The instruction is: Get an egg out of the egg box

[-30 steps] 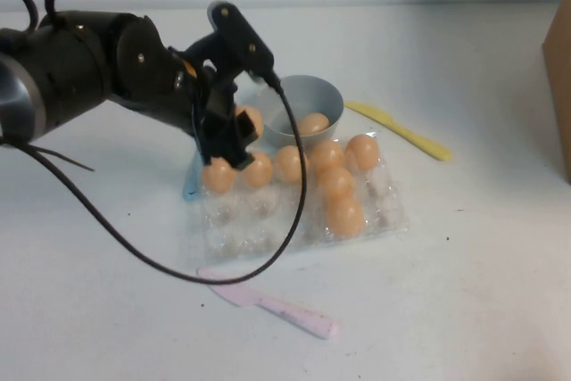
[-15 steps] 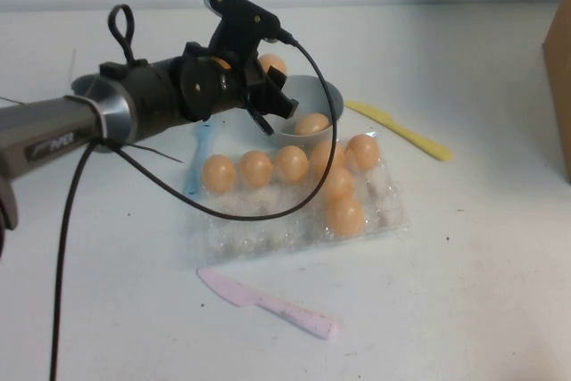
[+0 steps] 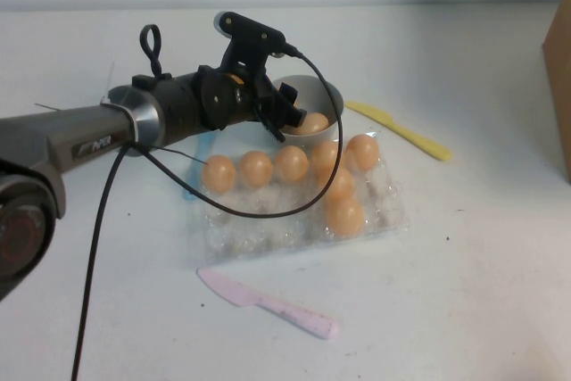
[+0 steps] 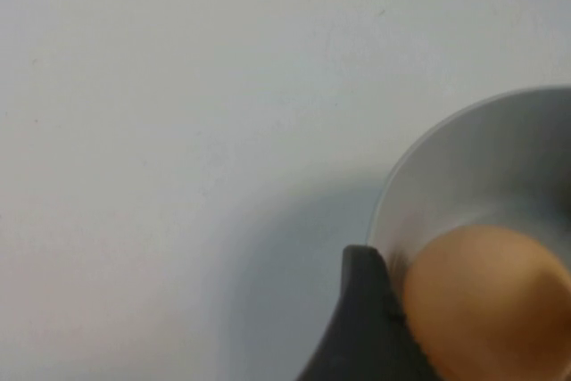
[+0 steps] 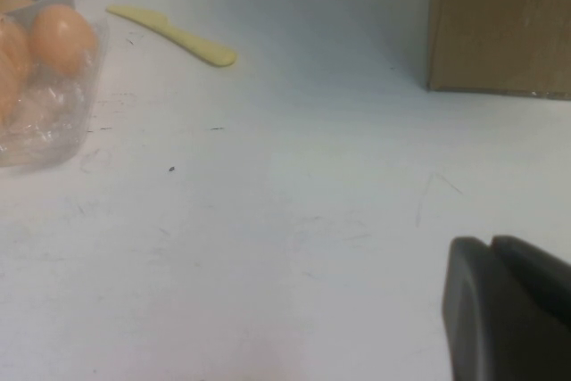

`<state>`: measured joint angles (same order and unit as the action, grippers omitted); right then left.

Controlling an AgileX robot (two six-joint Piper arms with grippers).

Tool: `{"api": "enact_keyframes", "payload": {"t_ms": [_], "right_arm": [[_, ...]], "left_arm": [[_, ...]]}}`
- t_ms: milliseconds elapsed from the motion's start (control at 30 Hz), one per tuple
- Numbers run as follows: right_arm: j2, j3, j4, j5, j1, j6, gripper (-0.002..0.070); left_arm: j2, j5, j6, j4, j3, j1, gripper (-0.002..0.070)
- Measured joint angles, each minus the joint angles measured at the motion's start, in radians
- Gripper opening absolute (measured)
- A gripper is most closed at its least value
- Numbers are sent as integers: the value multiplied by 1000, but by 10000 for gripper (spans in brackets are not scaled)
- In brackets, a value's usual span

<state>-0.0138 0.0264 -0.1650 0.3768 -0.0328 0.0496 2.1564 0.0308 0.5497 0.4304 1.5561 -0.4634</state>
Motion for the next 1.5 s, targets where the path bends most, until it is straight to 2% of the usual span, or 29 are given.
{"api": "enact_keyframes", "payload": {"t_ms": [267, 367, 433, 600, 700, 867, 1200, 1500], "right_arm": [[0, 0, 0, 0, 0, 0, -17], [0, 0, 0, 0, 0, 0, -17], [0, 0, 0, 0, 0, 0, -17], [0, 0, 0, 0, 0, 0, -17], [0, 0, 0, 0, 0, 0, -17], [0, 0, 0, 0, 0, 0, -17], [0, 0, 0, 0, 0, 0, -17], [0, 0, 0, 0, 0, 0, -17]], "left_arm": [[-75, 89, 16, -29, 6, -9, 438], [-147, 109, 27, -36, 6, -18, 404], [-216, 99, 29, -35, -24, -19, 338], [-434, -47, 31, -35, -261, -19, 74], [-562, -181, 31, -38, -435, -19, 22], [-856, -200, 31, -39, -687, -19, 1], [-1402, -113, 33, -39, -947, -19, -2], [-1655, 15, 33, -41, -1091, -19, -2]]}}
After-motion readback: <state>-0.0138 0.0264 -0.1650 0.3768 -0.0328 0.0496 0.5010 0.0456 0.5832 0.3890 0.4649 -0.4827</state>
